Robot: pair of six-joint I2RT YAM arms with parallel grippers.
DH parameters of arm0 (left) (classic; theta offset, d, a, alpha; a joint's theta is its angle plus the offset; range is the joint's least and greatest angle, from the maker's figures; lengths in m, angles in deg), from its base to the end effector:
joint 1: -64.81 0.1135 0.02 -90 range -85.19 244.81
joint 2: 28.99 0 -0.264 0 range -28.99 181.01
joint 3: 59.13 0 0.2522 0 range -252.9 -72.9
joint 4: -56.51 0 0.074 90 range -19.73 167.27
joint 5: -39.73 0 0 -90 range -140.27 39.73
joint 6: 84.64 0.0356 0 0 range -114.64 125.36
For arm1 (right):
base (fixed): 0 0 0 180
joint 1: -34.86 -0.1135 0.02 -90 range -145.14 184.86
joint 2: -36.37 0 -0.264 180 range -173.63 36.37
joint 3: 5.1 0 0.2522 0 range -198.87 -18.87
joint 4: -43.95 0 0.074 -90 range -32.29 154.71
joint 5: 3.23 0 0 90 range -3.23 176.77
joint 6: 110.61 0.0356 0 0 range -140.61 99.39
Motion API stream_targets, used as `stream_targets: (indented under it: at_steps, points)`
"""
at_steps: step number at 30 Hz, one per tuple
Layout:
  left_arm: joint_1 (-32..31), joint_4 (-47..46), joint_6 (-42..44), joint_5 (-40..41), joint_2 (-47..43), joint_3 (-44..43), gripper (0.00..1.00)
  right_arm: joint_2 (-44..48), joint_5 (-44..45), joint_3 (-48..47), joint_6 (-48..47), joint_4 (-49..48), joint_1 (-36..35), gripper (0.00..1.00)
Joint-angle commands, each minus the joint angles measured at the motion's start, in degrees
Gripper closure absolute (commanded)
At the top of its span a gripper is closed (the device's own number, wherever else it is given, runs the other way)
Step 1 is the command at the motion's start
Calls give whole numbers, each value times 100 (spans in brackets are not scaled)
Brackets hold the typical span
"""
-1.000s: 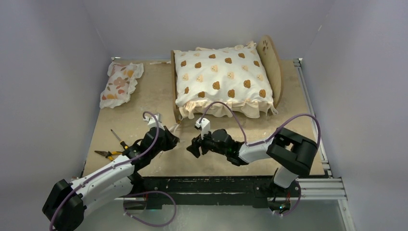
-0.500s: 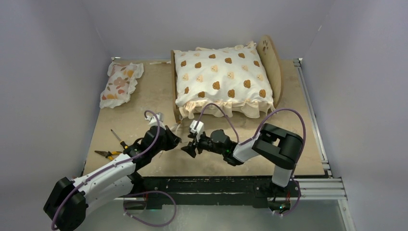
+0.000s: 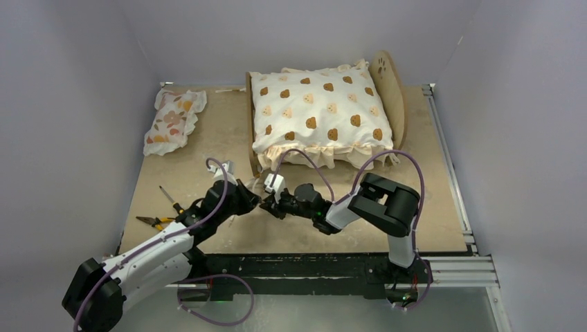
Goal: Set up the pet bed
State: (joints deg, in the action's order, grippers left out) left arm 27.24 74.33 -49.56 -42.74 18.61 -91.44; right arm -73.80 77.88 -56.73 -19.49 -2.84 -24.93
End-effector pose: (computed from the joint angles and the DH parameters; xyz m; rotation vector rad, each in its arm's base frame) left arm 0.1430 -0.1041 0.1822 -0.4188 2.2128 -0.7782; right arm 0.1711 0.3048 0.1240 -1.0143 1.5646 0.8919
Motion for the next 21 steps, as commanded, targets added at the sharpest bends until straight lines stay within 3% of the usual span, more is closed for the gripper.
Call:
stream_targets:
  at_steps: [1, 3, 7, 9, 17, 21]
  points:
    - [30, -47, 86, 69, -135, -116, 100, 240, -210, -107, -60, -35, 123, 86]
    - [34, 42, 236, 137, -160, -164, 93, 323, -259, -166, -39, 213, 178, 100]
    - [32, 489, 650, 571, -246, -477, 63, 547, -289, -181, 6, 633, 254, 100]
    - [31, 700, 753, 763, -267, -671, 55, 668, -274, -256, -45, 973, 266, 100]
    - [32, 653, 1861, 1174, -364, -988, 47, 1151, -405, -733, -394, 2292, 316, 100]
    - [31, -702, 2243, 994, -846, -137, 46, 1336, -459, -1074, -533, 3064, 403, 100]
